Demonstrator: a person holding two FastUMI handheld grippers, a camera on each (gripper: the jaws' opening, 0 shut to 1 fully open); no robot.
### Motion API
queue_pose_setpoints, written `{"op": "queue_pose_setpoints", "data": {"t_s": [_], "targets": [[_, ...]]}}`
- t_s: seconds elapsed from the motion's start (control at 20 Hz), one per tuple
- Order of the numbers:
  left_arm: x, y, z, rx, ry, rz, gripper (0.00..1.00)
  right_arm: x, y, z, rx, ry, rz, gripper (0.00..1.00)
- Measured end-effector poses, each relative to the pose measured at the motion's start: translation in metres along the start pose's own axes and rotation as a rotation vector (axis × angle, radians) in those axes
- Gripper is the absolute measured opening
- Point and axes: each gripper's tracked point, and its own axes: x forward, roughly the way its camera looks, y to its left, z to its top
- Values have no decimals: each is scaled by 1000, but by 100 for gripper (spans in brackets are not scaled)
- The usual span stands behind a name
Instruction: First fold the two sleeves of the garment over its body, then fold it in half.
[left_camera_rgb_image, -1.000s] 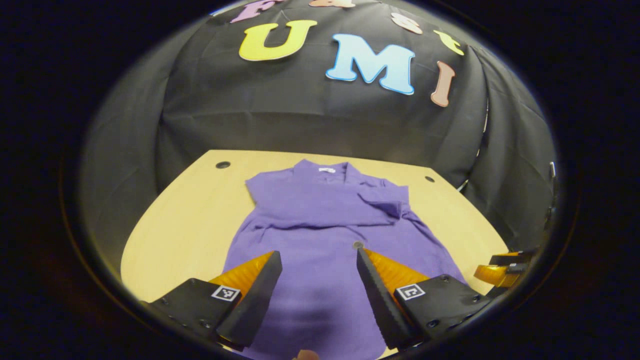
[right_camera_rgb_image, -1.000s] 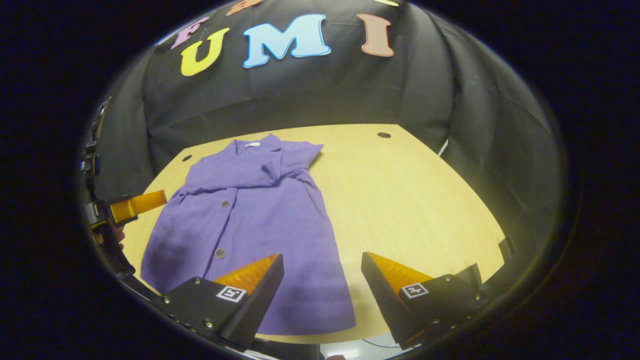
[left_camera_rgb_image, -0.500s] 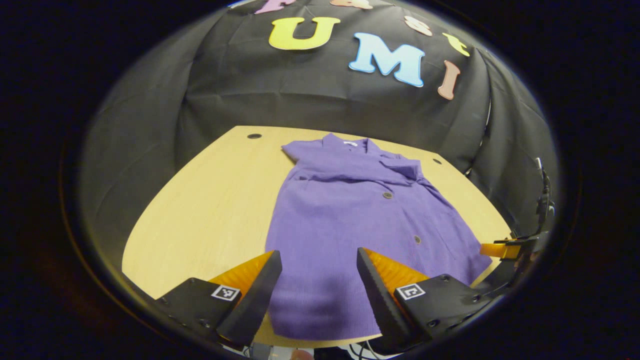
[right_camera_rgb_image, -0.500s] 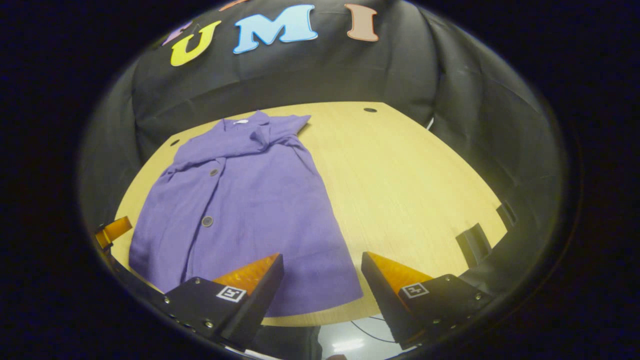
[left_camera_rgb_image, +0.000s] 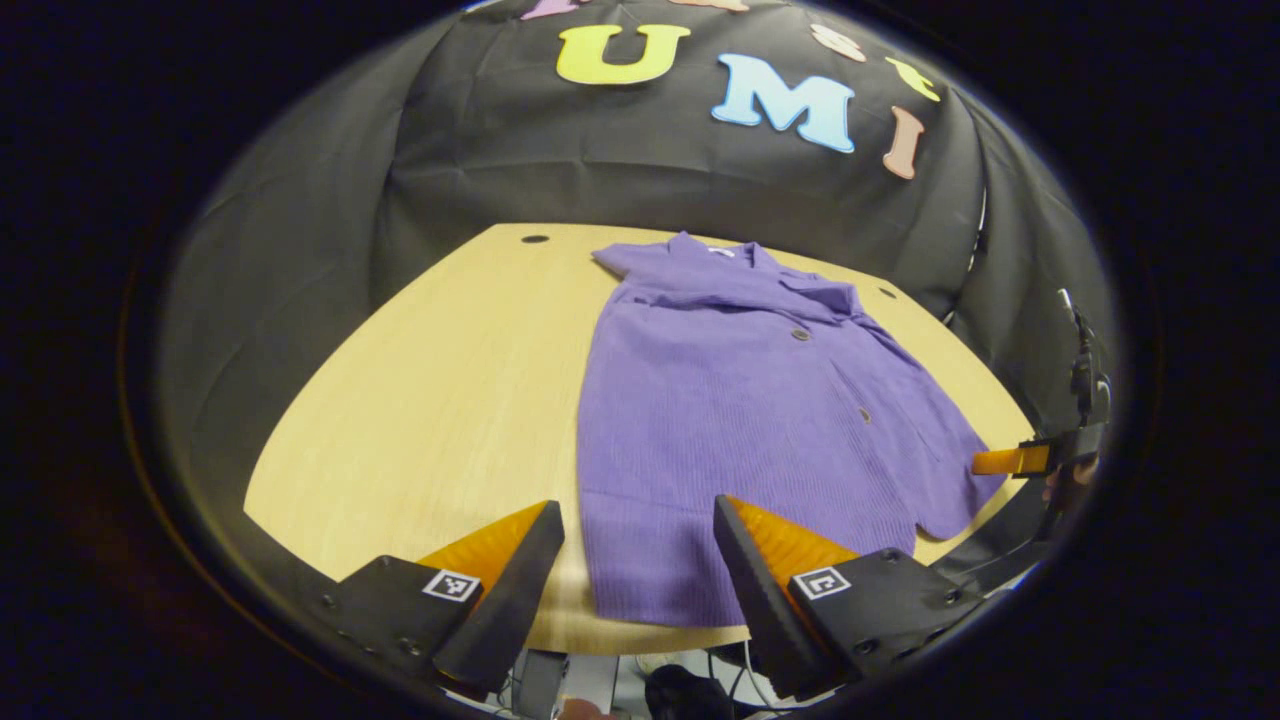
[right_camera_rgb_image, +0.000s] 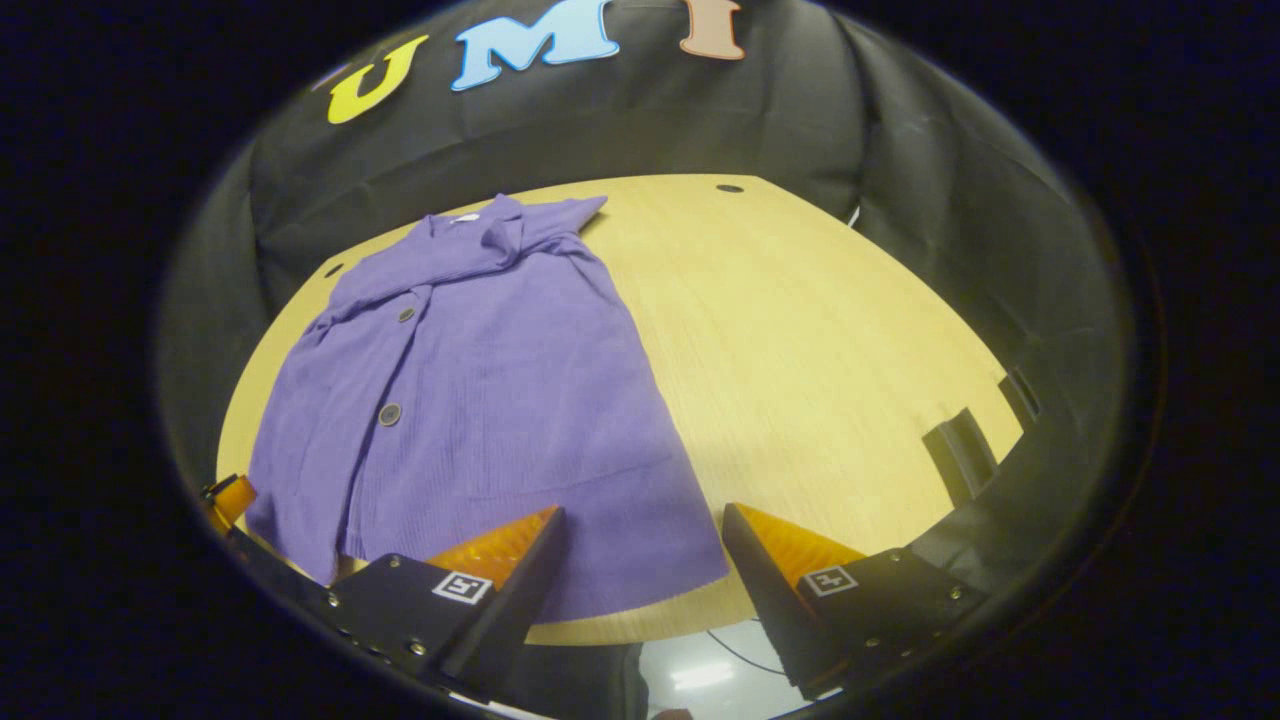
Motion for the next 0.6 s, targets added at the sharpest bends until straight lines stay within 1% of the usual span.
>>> {"op": "queue_pose_setpoints", "data": {"t_s": [0.05,0.15,0.2,0.25,0.3,0.35,0.4,0.5,0.55,0.6], "targets": [[0,-1,-6,-6,10,0,98,1,1,-1,-2,2,3,96],[3,-7,-14,-21,32,1,98,2,1,-5,-5,7,3,96],[3,-9,-15,-9,27,10,95,3,1,-5,-10,1,3,97],[4,-10,-17,0,31,15,96,4,2,-6,-19,3,2,98],[6,-10,-17,7,32,27,99,5,2,-10,-29,11,2,98],[7,-12,-18,13,36,32,98,4,4,-15,-40,25,2,98],[9,-16,-19,24,39,35,97,6,5,-13,-47,3,2,100],[12,-25,-23,70,51,34,96,5,7,-15,-37,-2,2,100],[11,-28,-26,108,54,35,99,4,7,-15,-38,-5,2,100],[15,-30,-28,144,58,40,96,4,8,-16,-40,-1,6,94]]}}
